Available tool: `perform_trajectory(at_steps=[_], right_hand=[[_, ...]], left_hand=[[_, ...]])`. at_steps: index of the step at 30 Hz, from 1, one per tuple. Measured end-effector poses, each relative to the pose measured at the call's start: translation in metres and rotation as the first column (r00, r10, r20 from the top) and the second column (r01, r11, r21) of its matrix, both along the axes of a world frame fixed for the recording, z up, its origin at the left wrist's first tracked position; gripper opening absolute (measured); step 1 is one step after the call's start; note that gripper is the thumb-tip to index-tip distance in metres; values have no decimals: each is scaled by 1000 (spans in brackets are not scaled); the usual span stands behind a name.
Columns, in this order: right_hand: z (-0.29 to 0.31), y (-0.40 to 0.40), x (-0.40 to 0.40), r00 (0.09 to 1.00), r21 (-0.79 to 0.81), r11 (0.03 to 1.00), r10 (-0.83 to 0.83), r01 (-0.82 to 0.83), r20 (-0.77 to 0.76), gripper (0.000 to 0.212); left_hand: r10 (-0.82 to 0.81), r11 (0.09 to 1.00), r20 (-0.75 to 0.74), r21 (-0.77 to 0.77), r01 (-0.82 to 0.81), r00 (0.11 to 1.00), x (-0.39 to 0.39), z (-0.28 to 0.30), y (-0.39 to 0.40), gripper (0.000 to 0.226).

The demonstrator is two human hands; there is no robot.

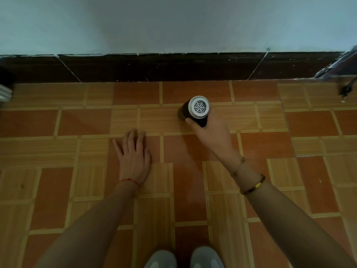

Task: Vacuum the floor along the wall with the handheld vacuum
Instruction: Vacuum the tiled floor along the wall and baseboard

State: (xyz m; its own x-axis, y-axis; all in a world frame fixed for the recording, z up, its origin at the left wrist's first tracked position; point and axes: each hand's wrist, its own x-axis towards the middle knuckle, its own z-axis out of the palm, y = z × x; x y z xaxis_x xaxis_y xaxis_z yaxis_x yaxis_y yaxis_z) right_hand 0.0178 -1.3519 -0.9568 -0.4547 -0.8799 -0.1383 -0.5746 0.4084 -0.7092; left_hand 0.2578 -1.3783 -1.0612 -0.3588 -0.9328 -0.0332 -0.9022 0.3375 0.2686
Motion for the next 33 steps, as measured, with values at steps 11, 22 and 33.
perform_trajectory(at_steps=[11, 22, 33], right_hand=[[-8, -30, 17, 992, -17, 993, 115, -114, 58, 66], [-8, -80, 8, 997, -45, 996, 76, -76, 4, 68], [-11, -87, 27, 989, -32, 988, 149, -149, 4, 67]], left_hand=[[21, 1000, -51, 6, -21, 998, 0, -1, -3, 56], [20, 1000, -59, 3, -20, 998, -1, -1, -3, 57], [8, 1000, -53, -2, -8, 999, 0, 0, -4, 58]])
